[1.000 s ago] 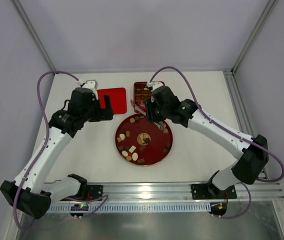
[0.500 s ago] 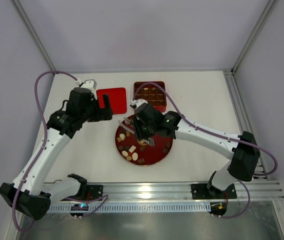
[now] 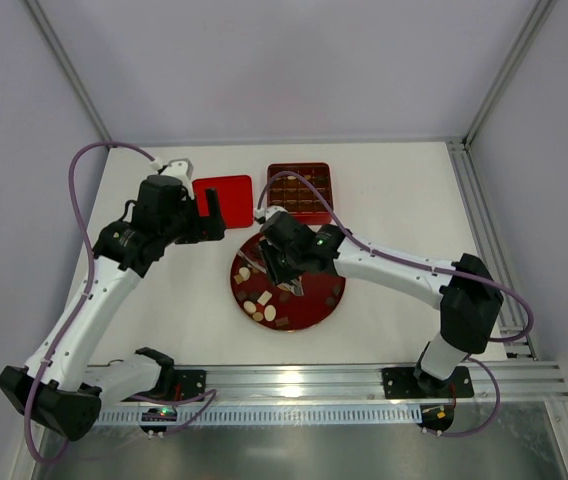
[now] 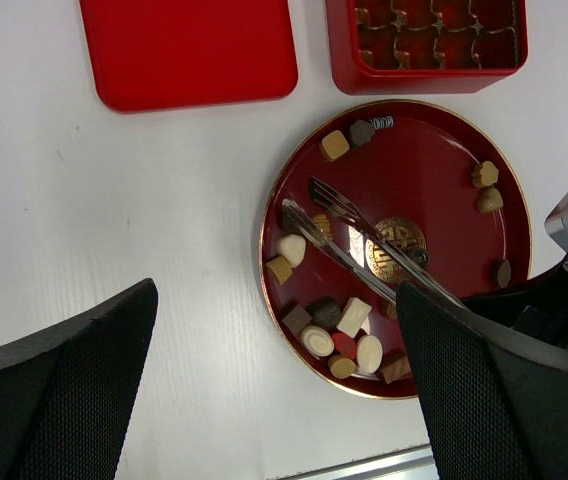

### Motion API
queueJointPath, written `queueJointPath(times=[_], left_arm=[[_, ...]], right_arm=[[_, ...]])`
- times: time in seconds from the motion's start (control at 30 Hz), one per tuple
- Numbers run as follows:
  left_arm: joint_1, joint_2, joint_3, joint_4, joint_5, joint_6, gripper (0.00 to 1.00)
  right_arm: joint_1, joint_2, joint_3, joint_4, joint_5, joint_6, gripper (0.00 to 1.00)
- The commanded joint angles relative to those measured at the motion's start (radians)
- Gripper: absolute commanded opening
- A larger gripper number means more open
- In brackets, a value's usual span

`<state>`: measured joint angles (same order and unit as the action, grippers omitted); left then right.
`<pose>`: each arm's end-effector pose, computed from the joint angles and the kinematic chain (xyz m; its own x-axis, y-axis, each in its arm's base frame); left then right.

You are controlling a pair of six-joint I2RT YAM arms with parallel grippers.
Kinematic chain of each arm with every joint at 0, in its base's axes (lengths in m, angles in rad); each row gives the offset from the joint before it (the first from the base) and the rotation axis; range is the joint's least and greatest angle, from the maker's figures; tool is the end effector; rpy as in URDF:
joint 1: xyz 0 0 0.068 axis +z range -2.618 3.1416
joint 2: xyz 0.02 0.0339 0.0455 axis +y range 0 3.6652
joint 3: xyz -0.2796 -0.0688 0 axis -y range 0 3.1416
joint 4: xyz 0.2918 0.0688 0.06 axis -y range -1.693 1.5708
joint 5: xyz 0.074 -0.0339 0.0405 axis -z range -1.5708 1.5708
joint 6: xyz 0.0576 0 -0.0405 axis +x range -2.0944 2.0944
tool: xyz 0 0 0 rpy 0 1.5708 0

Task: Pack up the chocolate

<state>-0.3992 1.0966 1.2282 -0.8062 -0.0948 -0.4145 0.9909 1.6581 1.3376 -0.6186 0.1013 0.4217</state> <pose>0.2567 -0.1024 0.3780 -0.6551 -0.1588 -0.7386 0.0601 0.9636 -0.2604 0.2338 0.3463 0.2511 -0.7307 -0.3724 -0.5722 -0.5485 0.8193 0.1672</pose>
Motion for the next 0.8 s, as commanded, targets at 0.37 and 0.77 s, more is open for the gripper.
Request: queueJointPath(times=[0.37, 0.77], left_arm=[[-0.001, -0.018, 0.027, -0.005, -0.008, 0.000, 1.00], [-0.001, -0.021, 0.028, -0.007, -0.006, 0.002, 1.00]], right_arm=[[0.012, 0.014, 0.015, 0.046, -0.017, 0.006, 0.40], [0.012, 0.048, 0.017, 0.046, 0.001, 0.008, 0.38]])
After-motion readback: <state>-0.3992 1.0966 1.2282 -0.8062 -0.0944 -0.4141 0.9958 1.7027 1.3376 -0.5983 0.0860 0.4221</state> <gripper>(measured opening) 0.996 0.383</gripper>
